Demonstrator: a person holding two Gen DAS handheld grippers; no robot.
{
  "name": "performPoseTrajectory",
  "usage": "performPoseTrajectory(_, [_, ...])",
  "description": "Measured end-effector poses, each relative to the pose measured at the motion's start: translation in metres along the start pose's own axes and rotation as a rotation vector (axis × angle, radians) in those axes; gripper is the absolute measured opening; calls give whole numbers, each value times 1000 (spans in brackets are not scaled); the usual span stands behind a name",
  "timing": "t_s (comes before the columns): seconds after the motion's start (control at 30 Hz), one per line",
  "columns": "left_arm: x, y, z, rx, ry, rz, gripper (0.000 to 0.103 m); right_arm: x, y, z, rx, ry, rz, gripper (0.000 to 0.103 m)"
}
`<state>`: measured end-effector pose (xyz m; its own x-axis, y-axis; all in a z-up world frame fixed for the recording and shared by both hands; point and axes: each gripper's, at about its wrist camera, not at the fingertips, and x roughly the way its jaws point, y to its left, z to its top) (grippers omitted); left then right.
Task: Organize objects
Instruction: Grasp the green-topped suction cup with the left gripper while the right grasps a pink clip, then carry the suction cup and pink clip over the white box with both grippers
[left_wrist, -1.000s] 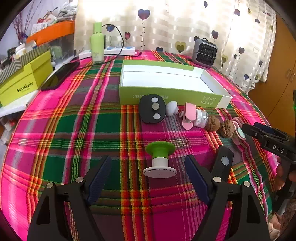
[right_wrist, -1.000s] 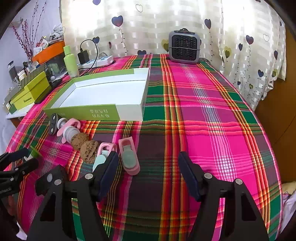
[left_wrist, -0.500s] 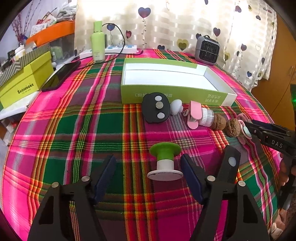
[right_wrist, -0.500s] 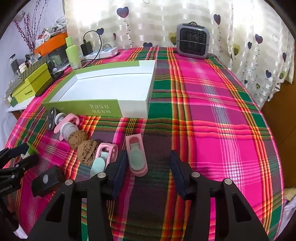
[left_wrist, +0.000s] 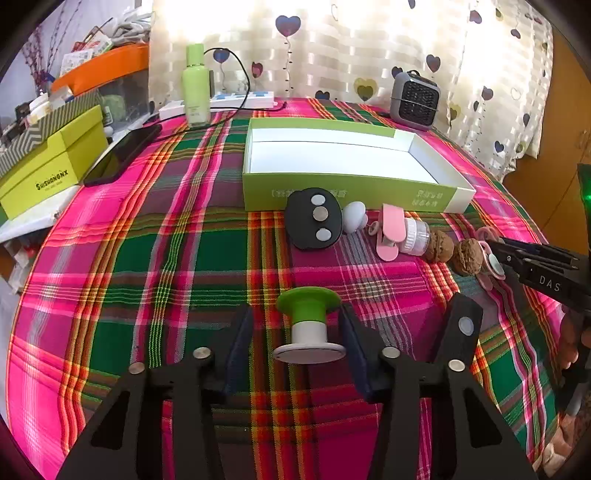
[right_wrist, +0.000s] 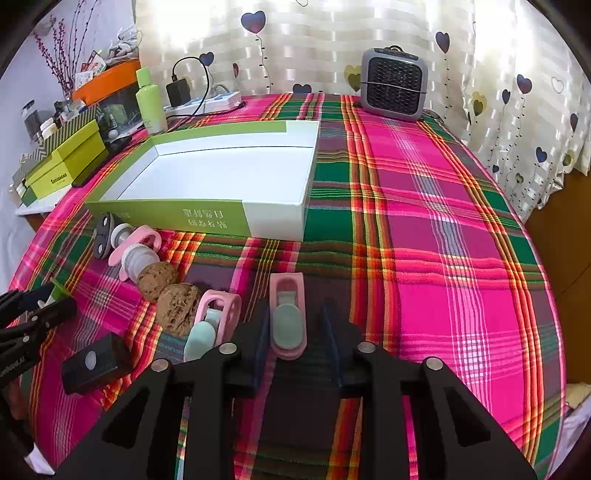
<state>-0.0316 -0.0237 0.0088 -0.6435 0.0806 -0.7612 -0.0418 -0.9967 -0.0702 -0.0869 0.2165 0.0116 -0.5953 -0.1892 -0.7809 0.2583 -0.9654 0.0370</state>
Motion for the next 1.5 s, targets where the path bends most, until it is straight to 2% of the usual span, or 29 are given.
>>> performPoseTrajectory(0.17, [0,1,1,-3,0,9,32,0,0,0,2,0,0,20])
performPoseTrajectory(1.2, [0,4,7,-9,2,8,32,-10,-3,-9,45,-5,25,18])
performPoseTrajectory(1.5, [0,-6,13,-1,-5,3,32,-24,1,-10,74,-43,61,18])
